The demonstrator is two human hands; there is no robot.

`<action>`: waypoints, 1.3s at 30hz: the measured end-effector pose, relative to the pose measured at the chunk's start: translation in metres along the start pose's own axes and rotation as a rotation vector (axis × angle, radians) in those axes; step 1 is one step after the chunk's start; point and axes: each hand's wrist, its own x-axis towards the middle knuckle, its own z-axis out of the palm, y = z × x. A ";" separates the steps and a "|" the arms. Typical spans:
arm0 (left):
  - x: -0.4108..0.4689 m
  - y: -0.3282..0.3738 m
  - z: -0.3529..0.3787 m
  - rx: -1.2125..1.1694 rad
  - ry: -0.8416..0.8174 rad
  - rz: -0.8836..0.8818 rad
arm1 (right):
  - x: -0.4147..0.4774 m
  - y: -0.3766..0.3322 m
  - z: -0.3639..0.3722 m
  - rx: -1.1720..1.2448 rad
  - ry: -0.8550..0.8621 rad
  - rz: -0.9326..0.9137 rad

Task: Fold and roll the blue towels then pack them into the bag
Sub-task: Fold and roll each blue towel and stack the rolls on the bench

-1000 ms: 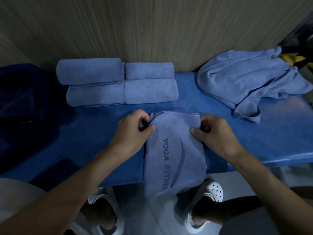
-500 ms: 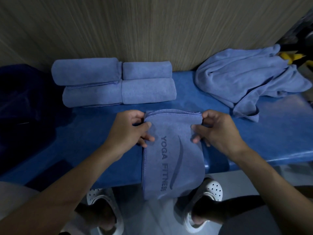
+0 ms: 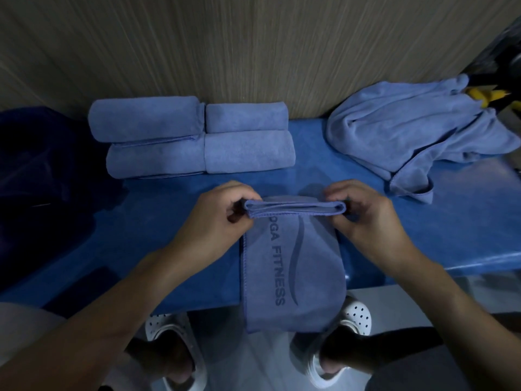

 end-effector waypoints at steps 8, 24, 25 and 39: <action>-0.008 -0.012 -0.004 0.368 -0.155 0.174 | -0.017 0.011 -0.005 -0.454 -0.133 -0.194; -0.010 -0.009 -0.013 0.592 -0.289 0.163 | -0.024 0.000 -0.012 -0.403 -0.219 -0.115; -0.011 -0.009 -0.014 0.589 -0.286 0.135 | -0.024 0.001 -0.012 -0.389 -0.218 -0.111; -0.006 -0.010 -0.005 0.460 -0.203 -0.088 | -0.019 0.007 -0.007 -0.250 -0.202 0.151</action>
